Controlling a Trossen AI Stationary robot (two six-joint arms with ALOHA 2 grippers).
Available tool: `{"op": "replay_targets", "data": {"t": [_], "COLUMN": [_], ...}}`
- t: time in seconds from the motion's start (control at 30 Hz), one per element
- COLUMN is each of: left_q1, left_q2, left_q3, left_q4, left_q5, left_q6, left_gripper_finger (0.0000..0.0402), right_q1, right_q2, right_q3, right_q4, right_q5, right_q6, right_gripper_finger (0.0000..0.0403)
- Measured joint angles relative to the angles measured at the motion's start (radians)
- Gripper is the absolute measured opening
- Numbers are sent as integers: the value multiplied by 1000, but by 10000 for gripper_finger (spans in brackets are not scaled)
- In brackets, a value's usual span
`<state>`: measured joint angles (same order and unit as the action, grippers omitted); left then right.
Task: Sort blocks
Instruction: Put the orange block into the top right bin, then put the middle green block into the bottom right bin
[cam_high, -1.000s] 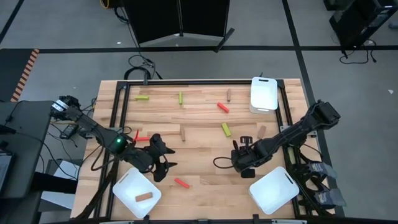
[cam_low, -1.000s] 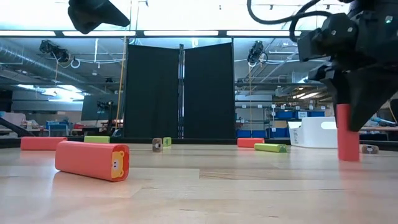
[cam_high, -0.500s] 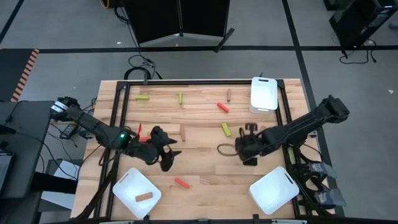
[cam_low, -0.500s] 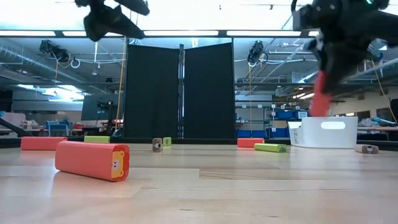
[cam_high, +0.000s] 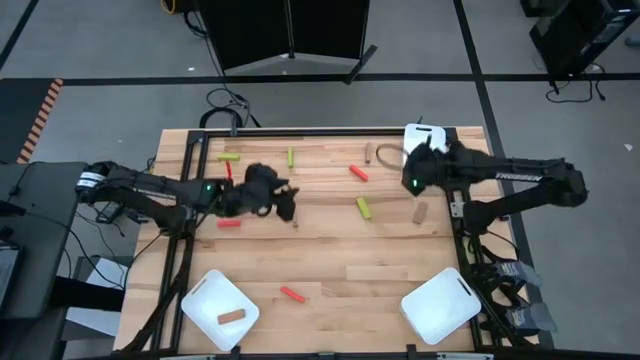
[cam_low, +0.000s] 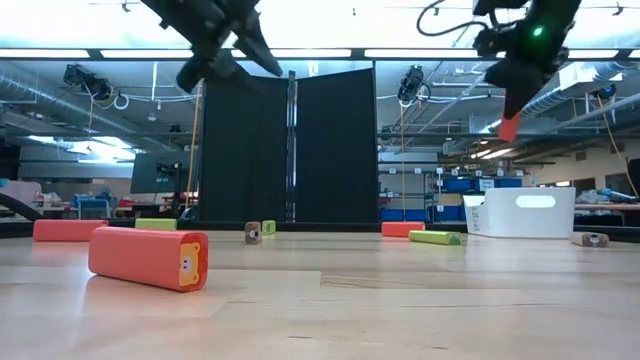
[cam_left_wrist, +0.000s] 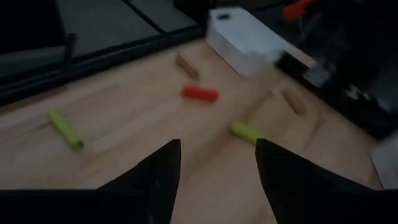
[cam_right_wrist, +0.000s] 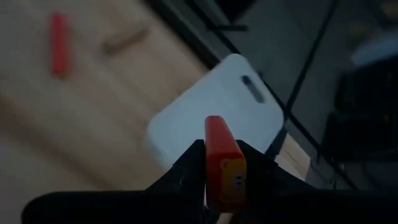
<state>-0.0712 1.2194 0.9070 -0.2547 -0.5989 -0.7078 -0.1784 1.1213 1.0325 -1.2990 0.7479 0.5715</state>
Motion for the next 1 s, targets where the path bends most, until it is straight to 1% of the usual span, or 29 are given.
{"op": "replay_targets", "data": {"t": [0.07,0.17,0.23,0.33,0.4,0.5,0.6,0.7,0.77,0.87,0.9,1.0], "left_q1": [54,124,151,173,184,206,241,281,310,366,385,444], "left_q2": [0,2,9,10,11,15,39,79,111,173,194,263], "left_q3": [0,0,0,0,0,0,0,0,0,0,0,0], "left_q4": [-2,-13,-12,-23,-47,-77,-91,-85,-76,-52,-31,35], "left_q5": [49,123,148,158,159,160,170,208,229,245,262,363], "left_q6": [0,0,0,19,21,7,-5,-18,-28,-30,-30,-32], "left_gripper_finger": [211,211,211,211,211,211,211,211,211,211,211,213], "right_q1": [-79,-196,-271,-371,-423,-468,-468,-442,-414,-362,-343,-282], "right_q2": [3,22,36,50,54,48,19,-25,-61,-121,-142,-193], "right_q3": [0,-6,-26,-74,-111,-155,-168,-169,-169,-169,-169,-169], "right_q4": [44,99,139,188,217,281,343,398,432,473,489,538], "right_q5": [-6,-42,-66,-107,-114,-126,-152,-158,-167,-202,-216,-256], "right_q6": [-37,-97,-128,-154,-166,-194,-224,-246,-258,-259,-256,-246], "right_gripper_finger": [70,70,70,72,104,179,238,269,278,280,279,273]}}
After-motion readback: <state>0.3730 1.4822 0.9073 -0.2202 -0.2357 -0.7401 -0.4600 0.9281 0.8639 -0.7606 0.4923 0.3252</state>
